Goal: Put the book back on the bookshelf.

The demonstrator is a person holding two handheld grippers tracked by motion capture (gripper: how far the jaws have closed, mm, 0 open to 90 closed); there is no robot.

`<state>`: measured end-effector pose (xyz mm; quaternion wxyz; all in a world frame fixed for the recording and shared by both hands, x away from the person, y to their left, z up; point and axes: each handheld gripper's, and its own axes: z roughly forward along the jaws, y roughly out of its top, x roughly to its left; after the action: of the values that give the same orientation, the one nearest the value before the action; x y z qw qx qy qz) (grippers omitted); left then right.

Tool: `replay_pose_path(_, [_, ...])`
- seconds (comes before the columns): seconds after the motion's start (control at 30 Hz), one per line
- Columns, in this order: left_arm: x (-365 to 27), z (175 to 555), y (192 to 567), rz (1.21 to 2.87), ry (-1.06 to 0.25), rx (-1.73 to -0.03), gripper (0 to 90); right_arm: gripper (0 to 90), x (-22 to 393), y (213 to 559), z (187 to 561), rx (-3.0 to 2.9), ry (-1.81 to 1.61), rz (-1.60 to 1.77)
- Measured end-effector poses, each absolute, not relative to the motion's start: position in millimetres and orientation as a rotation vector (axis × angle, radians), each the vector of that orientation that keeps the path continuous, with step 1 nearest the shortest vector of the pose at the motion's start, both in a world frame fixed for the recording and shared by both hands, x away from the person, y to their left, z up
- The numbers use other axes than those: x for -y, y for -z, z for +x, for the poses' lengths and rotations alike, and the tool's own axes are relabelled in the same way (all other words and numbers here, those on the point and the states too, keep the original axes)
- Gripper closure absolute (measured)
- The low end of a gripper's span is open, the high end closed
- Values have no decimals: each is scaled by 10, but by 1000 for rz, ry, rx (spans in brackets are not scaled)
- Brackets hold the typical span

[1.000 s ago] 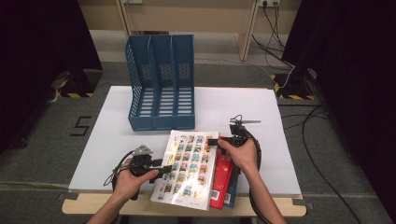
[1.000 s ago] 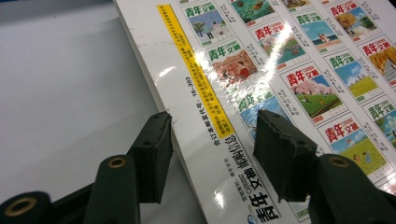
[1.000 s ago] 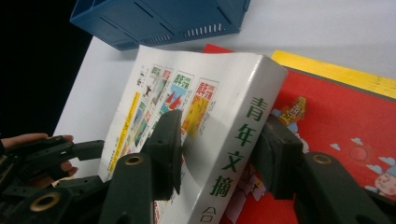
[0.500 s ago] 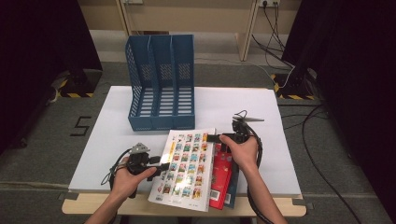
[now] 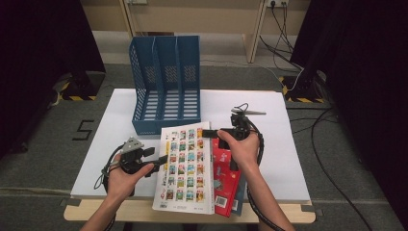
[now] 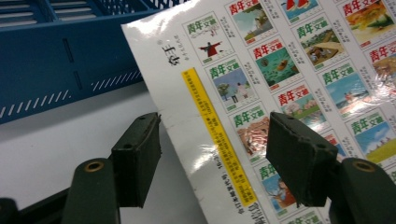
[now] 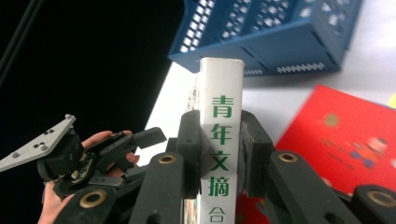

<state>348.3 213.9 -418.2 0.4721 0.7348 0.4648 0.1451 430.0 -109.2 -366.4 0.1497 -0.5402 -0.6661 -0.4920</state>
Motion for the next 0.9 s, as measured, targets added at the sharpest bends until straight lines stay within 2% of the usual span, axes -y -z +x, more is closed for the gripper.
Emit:
replay_pose_path(0.3, [-2136,3440,3986,1747,-400,-1117,345,745,960,3442,4315,1947,1487,-1496])
replay_pose_path(0.9, [-1956,3427,3658,1721,-442,-1046,262,745,779,3195,4383,1990,1628,-1504])
